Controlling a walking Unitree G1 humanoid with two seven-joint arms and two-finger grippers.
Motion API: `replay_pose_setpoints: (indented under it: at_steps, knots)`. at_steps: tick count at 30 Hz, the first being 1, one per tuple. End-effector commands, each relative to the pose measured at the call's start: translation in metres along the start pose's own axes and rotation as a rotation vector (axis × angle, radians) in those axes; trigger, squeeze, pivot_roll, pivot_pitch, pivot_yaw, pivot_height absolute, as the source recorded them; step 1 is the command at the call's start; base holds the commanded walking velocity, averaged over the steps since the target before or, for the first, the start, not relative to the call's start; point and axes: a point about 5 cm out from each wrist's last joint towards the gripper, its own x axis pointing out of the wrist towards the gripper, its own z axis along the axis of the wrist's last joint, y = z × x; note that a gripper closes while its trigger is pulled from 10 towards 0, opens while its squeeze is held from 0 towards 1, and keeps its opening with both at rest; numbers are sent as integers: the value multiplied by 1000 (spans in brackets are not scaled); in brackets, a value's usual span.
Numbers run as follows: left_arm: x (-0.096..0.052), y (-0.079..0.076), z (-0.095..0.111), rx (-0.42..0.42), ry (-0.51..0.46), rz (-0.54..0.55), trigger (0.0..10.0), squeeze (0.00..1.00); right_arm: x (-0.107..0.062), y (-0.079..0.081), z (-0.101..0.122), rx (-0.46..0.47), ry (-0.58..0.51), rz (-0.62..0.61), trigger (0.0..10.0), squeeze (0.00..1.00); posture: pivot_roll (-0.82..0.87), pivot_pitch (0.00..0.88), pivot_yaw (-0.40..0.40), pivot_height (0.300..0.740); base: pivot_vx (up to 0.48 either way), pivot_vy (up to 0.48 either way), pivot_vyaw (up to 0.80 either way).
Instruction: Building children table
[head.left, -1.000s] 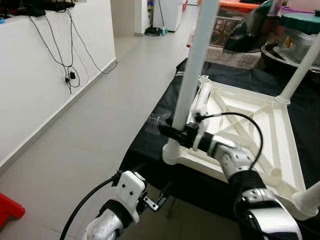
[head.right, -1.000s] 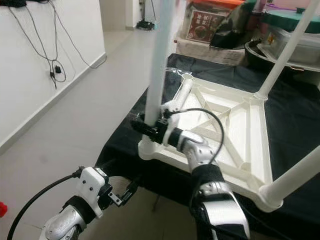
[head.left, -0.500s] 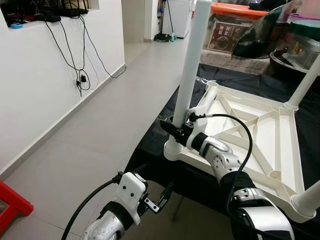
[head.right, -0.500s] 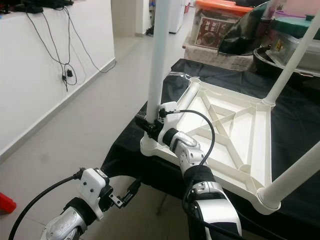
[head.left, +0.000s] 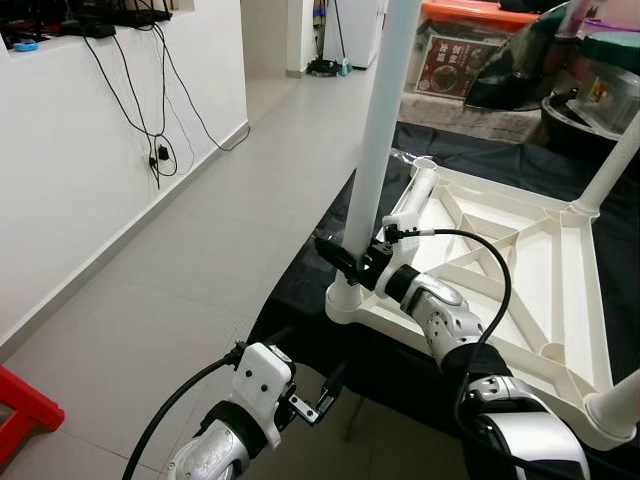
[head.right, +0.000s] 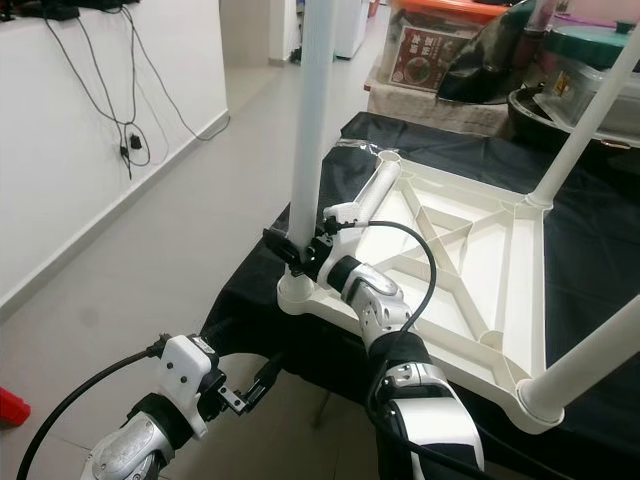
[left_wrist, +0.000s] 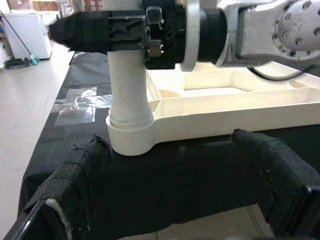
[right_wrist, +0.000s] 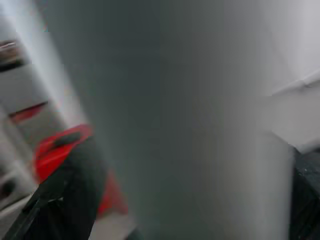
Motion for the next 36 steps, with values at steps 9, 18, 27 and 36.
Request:
replay_pose_setpoints:
  at_steps: [9, 18, 27, 36]
  knots:
    - [-2, -2, -3, 0, 18, -1, 10000, 0, 13, 14, 22, -110, 105, 334, 10000, 0, 114, 62, -94, 740, 0, 0, 0]
    - [-2, -3, -3, -2, 19, 5, 10000, 0, 27, 17, 22, -193, 96, 250, 0, 0, 115, 64, -100, 740, 0, 0, 0]
    - [-2, -3, -3, -6, 20, 2, 10000, 0, 24, 0, 17, -126, 23, -75, 0, 0, 105, 56, -97, 740, 0, 0, 0]
    - [-1, -2, -5, -6, 24, -3, 10000, 0, -14, -38, 5, -101, -37, -826, 0, 0, 89, 49, -87, 740, 0, 0, 0]
